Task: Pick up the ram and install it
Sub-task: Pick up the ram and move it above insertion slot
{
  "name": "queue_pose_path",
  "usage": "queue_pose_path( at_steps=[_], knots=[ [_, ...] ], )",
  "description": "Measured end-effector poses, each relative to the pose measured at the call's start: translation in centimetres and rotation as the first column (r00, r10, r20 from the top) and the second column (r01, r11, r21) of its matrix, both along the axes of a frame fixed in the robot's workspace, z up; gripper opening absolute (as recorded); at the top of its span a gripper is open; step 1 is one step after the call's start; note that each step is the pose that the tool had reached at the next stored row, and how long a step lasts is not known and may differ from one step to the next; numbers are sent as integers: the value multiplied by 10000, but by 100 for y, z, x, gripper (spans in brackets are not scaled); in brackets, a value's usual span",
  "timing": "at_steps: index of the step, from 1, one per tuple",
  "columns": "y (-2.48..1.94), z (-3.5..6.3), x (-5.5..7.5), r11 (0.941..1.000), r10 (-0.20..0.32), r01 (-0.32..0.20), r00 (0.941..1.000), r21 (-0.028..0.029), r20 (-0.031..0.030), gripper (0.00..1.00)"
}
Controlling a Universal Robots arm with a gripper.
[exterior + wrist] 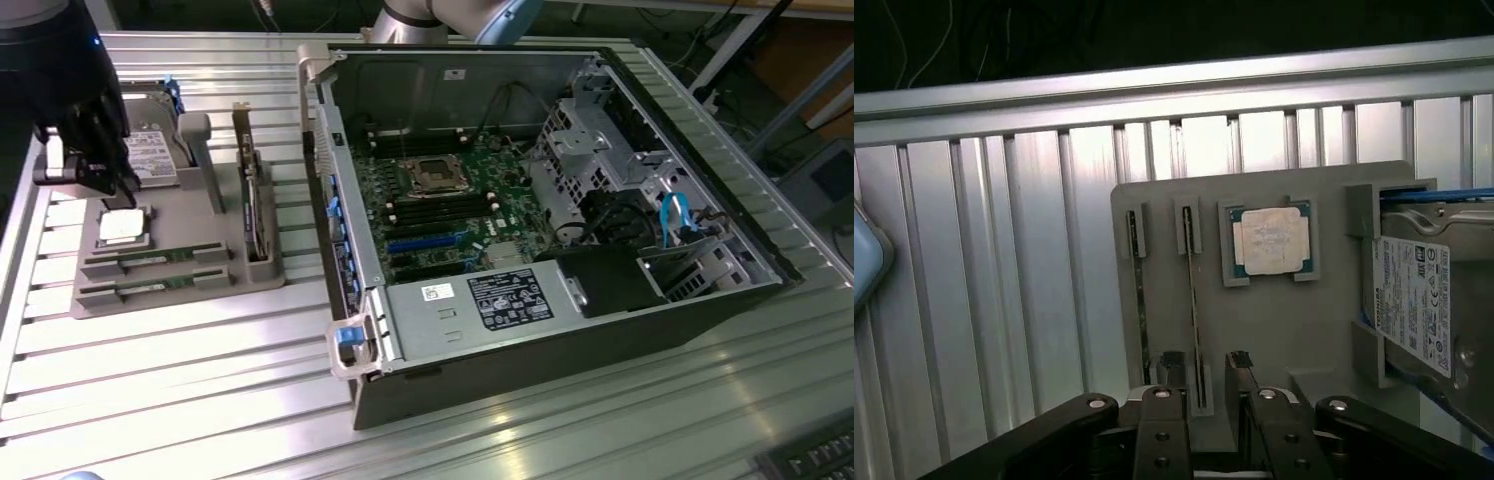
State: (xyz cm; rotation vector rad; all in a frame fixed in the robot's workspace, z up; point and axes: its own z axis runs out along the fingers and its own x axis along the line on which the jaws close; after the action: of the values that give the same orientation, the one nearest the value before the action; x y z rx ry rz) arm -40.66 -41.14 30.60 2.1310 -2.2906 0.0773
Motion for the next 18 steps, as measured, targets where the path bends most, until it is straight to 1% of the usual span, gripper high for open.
queue_pose_path(
  at_steps=[6,8,12,18],
  knots=[
    [-135,-20,0,10000,19,-19,10000,1,2,30],
    [-194,-50,0,10000,49,-49,10000,1,1,30],
    [-226,-103,0,9999,108,-108,9999,0,0,30],
    [-258,-190,0,9998,208,-208,9998,0,1,30]
  ],
)
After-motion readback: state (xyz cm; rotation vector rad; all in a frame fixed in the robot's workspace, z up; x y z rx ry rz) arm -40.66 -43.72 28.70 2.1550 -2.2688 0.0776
